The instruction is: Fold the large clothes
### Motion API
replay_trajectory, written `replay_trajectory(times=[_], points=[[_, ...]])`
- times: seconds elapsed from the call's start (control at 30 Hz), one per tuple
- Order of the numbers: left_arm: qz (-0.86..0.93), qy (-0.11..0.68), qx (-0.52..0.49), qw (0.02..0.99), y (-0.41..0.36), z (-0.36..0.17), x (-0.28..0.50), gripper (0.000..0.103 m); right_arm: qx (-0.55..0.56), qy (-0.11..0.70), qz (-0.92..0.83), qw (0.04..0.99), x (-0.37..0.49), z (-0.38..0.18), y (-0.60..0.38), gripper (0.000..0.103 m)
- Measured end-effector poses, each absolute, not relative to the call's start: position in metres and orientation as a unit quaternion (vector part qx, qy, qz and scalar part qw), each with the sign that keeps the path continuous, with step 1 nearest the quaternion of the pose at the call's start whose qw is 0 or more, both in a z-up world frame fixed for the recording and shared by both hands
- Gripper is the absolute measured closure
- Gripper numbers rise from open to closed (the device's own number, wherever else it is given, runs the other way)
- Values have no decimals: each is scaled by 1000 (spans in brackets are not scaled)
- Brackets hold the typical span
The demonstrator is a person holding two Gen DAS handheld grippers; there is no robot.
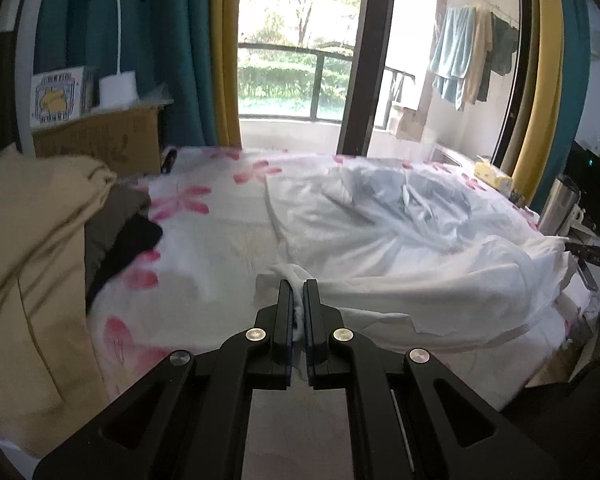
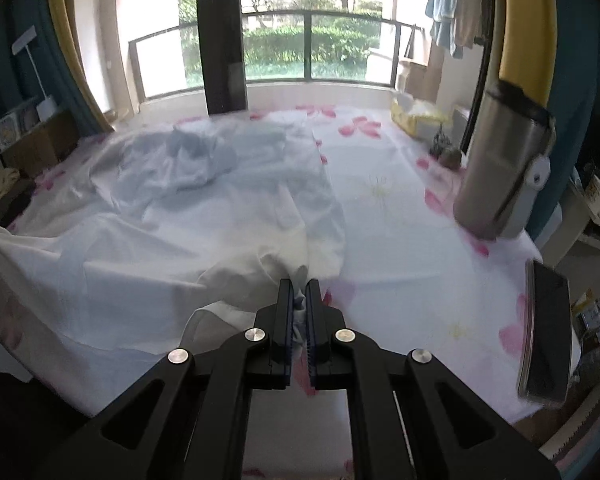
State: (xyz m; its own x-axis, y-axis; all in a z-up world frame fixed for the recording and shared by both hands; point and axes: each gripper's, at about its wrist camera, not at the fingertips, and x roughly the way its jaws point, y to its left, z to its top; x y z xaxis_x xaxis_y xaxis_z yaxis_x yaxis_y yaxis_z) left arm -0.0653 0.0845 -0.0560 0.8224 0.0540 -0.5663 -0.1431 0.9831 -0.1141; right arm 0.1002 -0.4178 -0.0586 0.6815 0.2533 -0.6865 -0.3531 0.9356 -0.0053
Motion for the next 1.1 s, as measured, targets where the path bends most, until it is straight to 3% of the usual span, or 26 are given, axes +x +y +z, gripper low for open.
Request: replay_trajectory(times=[0.4,1.1], points=[[55,264,-54,961,95,-22,-15,98,-61,314,184,930,145,-19,-406,98],[60,261,-47,962,122,-26,94,98,-59,301,199,931,268,-10,-375,98]])
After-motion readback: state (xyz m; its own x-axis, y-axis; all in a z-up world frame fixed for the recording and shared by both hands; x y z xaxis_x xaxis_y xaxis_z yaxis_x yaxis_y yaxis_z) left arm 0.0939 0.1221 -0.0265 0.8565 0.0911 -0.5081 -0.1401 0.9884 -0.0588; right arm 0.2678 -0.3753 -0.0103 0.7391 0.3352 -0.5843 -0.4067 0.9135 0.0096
